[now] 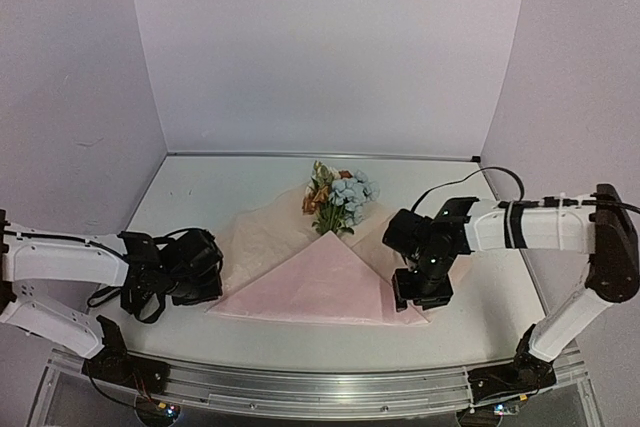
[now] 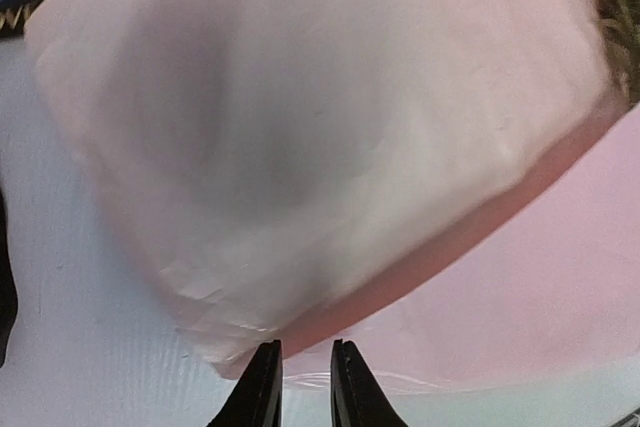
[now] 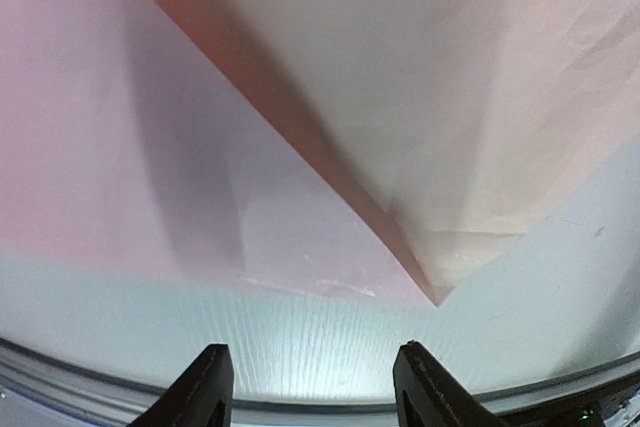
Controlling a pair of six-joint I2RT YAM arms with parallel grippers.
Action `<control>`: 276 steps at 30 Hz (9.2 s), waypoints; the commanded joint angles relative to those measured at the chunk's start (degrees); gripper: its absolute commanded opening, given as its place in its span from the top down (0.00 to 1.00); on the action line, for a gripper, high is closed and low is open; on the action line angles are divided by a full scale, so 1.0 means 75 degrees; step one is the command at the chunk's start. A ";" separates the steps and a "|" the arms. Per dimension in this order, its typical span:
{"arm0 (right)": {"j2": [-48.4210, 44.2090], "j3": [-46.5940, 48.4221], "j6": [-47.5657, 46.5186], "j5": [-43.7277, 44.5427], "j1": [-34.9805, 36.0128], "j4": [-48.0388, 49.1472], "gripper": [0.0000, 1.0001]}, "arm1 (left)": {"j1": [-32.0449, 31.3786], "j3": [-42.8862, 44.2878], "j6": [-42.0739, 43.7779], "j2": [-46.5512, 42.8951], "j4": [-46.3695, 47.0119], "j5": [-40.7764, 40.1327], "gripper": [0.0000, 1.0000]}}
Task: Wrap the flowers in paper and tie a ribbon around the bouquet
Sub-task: Press the fold line on the 1/4-folded wrapping paper, then pick up the one-fourth-folded wrapping paper from the center of the board, then fold the one-fourth-folded wrapping paper at the center of the board.
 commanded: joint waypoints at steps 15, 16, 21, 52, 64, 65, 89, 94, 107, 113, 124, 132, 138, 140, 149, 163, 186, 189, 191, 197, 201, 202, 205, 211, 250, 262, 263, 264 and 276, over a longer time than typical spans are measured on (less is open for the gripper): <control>-0.1311 -0.3466 0.2589 0.1092 -0.0066 0.4067 0.46 | -0.0587 0.2473 0.3564 0.2133 0.1903 0.1746 0.82; -0.1307 -0.3675 0.2753 0.1155 -0.0065 0.4531 0.46 | -0.0624 0.2550 0.3622 0.2300 0.1983 0.1821 0.82; -0.1425 -0.4623 0.3529 0.1535 -0.0045 0.6042 0.46 | -0.0721 0.2878 0.3794 0.2953 0.2241 0.2126 0.83; -0.3542 -0.4837 0.7033 0.3902 0.1901 0.3128 0.56 | -0.1054 0.3826 0.4660 0.4478 0.2740 0.3319 0.86; -0.2717 -0.4267 0.7582 0.3630 0.1963 0.3901 0.53 | -0.1054 0.3665 0.4696 0.4410 0.2947 0.3337 0.86; -0.2661 -0.4227 0.7632 0.3575 0.1963 0.3906 0.53 | -0.1054 0.3656 0.4696 0.4395 0.2966 0.3341 0.86; -0.1987 -0.4592 0.7823 0.3705 0.1963 0.4801 0.76 | -0.1054 0.3784 0.4640 0.4526 0.3266 0.3664 0.87; -0.2086 -0.4769 0.7228 0.4040 0.1963 0.4779 0.85 | -0.1106 0.4101 0.4841 0.4868 0.3439 0.3996 0.87; -0.3400 -0.4852 0.4933 0.4707 0.1963 0.4630 1.00 | -0.1488 0.5466 0.5241 0.6085 0.3450 0.4158 0.88; -0.3796 -0.4785 0.4151 0.4629 0.1963 0.4523 1.00 | -0.1657 0.6063 0.5332 0.6622 0.3330 0.4135 0.88; -0.4335 -0.4283 0.1874 0.4503 0.2245 0.4029 1.00 | -0.1662 0.6422 0.5377 0.7308 0.3157 0.4077 0.89; -0.4515 -0.3973 0.0314 0.4255 0.2362 0.3853 1.00 | -0.1649 0.6566 0.5329 0.7094 0.3145 0.3858 0.89; -0.4646 -0.3587 -0.0465 0.3871 0.2362 0.3296 1.00 | -0.1585 0.6593 0.5483 0.6804 0.3352 0.3397 0.87; -0.4664 -0.3545 -0.0598 0.3741 0.2362 0.3201 1.00 | -0.1474 0.6646 0.5575 0.6765 0.3482 0.3305 0.87; -0.4932 -0.3693 -0.0899 0.3441 0.2362 0.3194 1.00 | -0.1097 0.7241 0.6328 0.7130 0.4182 0.3329 0.84; -0.4844 -0.3339 -0.1443 0.3270 0.2362 0.2858 1.00 | -0.0949 0.8740 0.6707 0.8710 0.3477 0.3109 0.85; -0.5078 -0.2802 -0.2233 0.4526 0.2204 0.1192 1.00 | -0.0601 0.6962 0.6188 0.5871 0.3989 0.3061 0.74; -0.5218 -0.2798 -0.2360 0.4563 0.1972 0.0993 1.00 | -0.0550 0.5889 0.5856 0.5051 0.3989 0.3057 0.78; -0.5314 -0.2805 -0.2403 0.4430 0.1775 0.0886 1.00 | -0.0550 0.5072 0.5618 0.4443 0.3962 0.3046 0.81; -0.5206 -0.2593 -0.2715 0.4064 0.1568 0.0771 1.00 | -0.0550 0.2336 0.4719 0.2691 0.3811 0.3350 0.91; -0.5001 -0.2429 -0.2791 0.3901 0.1567 0.0710 1.00 | -0.0564 0.1120 0.4164 0.2139 0.4131 0.3552 0.94; -0.4961 -0.2391 -0.2798 0.3866 0.1566 0.0708 1.00 | -0.0571 0.0955 0.4098 0.2147 0.4229 0.3590 0.95; -0.4791 -0.2236 -0.2812 0.3674 0.1571 0.0697 1.00 | -0.0616 0.0956 0.4156 0.2560 0.4287 0.3613 0.98; -0.4264 -0.1772 -0.2831 0.3014 0.1574 0.0868 1.00 | -0.0655 0.1285 0.4273 0.3284 0.4364 0.3524 1.00; 0.1096 -0.0120 -0.0278 -0.1937 0.0552 0.5676 1.00 | 0.1624 0.2987 0.3567 0.3302 0.3990 0.6230 0.38; 0.1103 -0.0312 -0.0309 -0.2601 0.0372 0.6066 1.00 | 0.2366 0.3813 0.3162 0.4877 0.4661 0.8086 0.26; 0.1118 -0.0284 -0.0323 -0.2713 0.0370 0.6070 1.00 | 0.2400 0.3931 0.3208 0.5023 0.4564 0.8198 0.26; 0.1128 -0.0267 -0.0330 -0.2791 0.0379 0.6068 1.00 | 0.2403 0.4104 0.3274 0.5144 0.4481 0.8258 0.26; 0.1097 -0.0332 -0.0337 -0.3062 0.0250 0.6068 0.99 | 0.2509 0.5017 0.3405 0.6245 0.4271 0.8683 0.55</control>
